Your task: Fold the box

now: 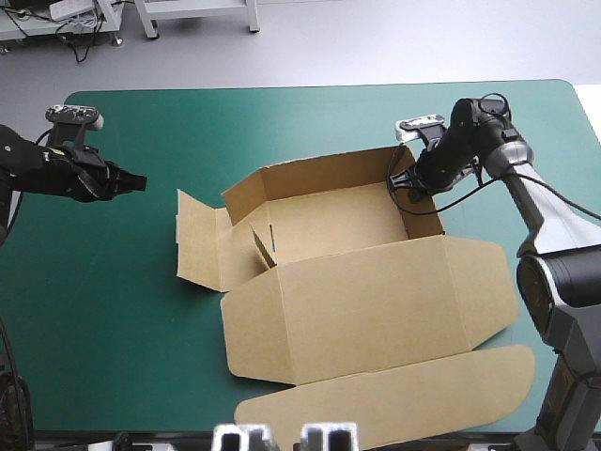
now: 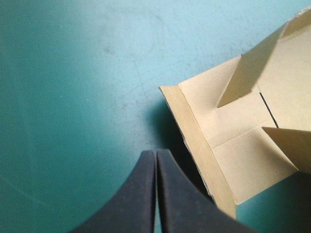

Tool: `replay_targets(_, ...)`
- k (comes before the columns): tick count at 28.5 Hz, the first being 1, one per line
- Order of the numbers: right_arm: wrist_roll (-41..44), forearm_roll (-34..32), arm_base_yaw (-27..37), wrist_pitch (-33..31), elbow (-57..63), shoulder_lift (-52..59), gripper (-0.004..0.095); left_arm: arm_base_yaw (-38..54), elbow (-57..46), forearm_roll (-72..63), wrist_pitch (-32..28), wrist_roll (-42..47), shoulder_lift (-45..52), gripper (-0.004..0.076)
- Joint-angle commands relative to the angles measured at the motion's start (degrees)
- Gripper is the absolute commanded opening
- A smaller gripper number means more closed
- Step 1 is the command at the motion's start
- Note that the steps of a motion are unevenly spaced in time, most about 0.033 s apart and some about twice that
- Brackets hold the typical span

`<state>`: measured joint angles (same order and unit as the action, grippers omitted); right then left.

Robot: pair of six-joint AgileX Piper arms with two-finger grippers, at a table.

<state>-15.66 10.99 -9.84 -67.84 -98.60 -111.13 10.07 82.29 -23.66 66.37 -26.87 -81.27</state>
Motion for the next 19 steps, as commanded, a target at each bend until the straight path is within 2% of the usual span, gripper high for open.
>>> replay_targets(1, -0.95, 3.06, -0.13, -3.69, -1.43, 1.63, 0.044, 0.02, 1.81, -1.43, -1.75, 1.05, 1.78, -0.001)
replay_targets(4, -0.85, 3.58, -0.13, -3.69, -2.14, 1.74, 0.0726, 0.02, 1.81, -0.11, -0.93, 1.05, 1.78, -0.001)
replay_targets(5, -0.14, 3.07, -0.13, -3.69, -3.13, 1.87, 0.0791, 0.02, 1.81, 1.3, -0.93, 1.16, 1.78, -0.001)
replay_targets(12, 2.27, 2.57, -0.13, -3.69, -5.17, 8.97, 0.0789, 0.02, 1.81, 8.49, -0.93, 5.23, 1.78, -0.001)
replay_targets(19, 2.71, 0.84, -0.13, -3.69, -1.95, 15.4, 0.0785, 0.02, 1.81, 8.22, -0.81, 5.23, 1.78, -0.001)
